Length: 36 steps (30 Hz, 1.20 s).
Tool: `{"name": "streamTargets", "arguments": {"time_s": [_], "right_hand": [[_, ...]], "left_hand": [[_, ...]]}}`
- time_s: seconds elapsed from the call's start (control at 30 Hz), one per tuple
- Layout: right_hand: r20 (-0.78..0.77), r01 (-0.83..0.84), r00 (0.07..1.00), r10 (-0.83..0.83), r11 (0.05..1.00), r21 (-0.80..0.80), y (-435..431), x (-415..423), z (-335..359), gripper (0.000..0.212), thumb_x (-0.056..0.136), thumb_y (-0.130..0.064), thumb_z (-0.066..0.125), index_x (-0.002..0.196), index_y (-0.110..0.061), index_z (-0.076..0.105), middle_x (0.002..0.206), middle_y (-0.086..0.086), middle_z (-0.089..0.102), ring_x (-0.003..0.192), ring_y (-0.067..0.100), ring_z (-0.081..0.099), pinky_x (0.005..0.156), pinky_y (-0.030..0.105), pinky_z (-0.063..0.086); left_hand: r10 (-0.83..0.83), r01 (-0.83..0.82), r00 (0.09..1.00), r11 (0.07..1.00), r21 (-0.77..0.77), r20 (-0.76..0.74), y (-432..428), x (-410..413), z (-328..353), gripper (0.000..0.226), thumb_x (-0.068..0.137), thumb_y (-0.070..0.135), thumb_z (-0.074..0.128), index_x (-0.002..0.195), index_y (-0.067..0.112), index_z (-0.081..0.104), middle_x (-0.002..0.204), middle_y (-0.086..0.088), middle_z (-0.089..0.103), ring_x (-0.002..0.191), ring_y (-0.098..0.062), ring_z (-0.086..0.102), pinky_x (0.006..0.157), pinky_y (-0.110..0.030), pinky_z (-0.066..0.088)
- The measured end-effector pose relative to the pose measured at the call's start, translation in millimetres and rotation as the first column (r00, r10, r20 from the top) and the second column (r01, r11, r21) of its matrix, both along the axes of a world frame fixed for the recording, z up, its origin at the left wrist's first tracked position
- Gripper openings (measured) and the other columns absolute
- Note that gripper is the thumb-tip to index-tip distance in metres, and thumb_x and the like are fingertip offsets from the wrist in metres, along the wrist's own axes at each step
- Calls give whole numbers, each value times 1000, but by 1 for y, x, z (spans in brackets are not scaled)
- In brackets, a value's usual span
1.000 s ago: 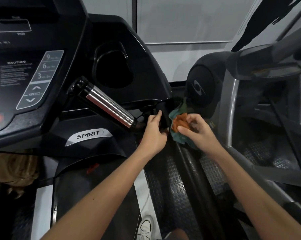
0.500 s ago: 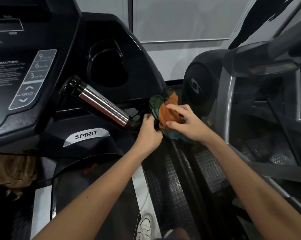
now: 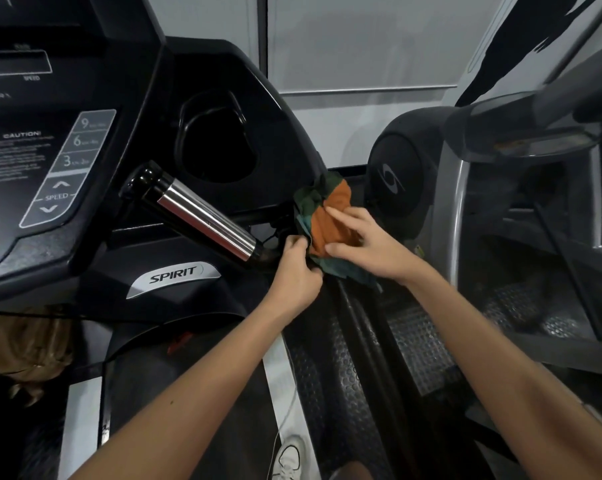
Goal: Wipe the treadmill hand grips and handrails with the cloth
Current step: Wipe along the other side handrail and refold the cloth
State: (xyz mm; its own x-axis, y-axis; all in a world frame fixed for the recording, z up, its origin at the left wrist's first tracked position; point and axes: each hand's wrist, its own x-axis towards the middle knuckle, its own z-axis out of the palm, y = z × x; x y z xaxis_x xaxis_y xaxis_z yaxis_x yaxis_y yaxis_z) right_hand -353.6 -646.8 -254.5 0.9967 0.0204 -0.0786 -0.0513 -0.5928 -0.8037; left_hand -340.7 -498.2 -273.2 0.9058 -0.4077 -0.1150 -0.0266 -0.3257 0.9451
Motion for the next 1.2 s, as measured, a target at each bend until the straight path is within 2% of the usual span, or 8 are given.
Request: {"name": "streamTargets", "arguments": {"time_s": [0.13,0.23,0.4,0.57,0.67,0.9,1.03,1.2], "right_hand": [[98,72,992,-74,997,22,-1,-3,-7,49,83,-13,68,129,-13,52,121,1,43,107,-3,44,91,-1,32],[180,52,983,-43,998,-42,-9,-23,-9,32,79,-1,67,111,-8,65,104,0,52,96,-2,52,92,10,37],[202,46,979,-36,998,-47,-14,-68,-9,50,67,18,52,88,-25,67,92,-4,61,91,0,57,85,10,42],[165,31,986,-18,996,-82,-9,-33,-7,37,79,7,60,114,-5,61,107,3,52,102,9,52,93,17,39],[-36,17,999,-16,999,29,-1,-4,-3,57,87,-18,62,139,-19,37,126,-2,33,115,3,38,94,11,35],[129,107,985,-111,993,40,-6,-28,-12,35,82,-1,65,116,-6,60,110,5,48,97,1,50,89,3,34],[184,61,982,-52,997,-43,-8,-64,-11,24,71,-4,63,95,-8,67,94,3,57,88,2,55,86,18,40],[148,59,988,-47,995,-76,-2,-43,-12,46,77,-21,65,123,-19,56,109,-6,47,102,-1,50,94,18,38]], "left_hand": [[-2,2,1000,1000,-30,1,1,0,-1,23,86,-8,48,102,7,52,109,2,38,92,-19,49,94,-42,44],[-3,1,1000,998,-55,-29,1,1,-1,34,86,-8,52,117,6,52,113,2,37,106,-22,52,100,-43,44],[-61,57,995,997,-57,-81,2,3,-3,70,89,-4,55,147,10,19,121,8,33,116,-5,39,96,-8,28],[-12,12,1000,1000,-23,5,1,4,-6,57,85,-8,53,138,8,40,113,4,38,111,-17,50,95,-22,40],[-1,1,1000,1000,-16,16,0,2,-4,35,88,-6,49,120,7,52,108,3,39,100,-23,52,89,-32,45],[-11,10,1000,999,-41,-6,0,4,-6,45,86,-5,54,129,7,49,115,1,39,111,-25,52,101,-43,44],[-34,33,999,999,-39,-34,0,7,-10,70,83,-13,55,144,6,28,125,-4,37,126,-24,42,105,-20,32],[29,-30,999,998,-51,-28,-2,5,-7,49,83,-12,54,130,-2,44,117,-4,39,118,-22,47,99,-19,36]]}}
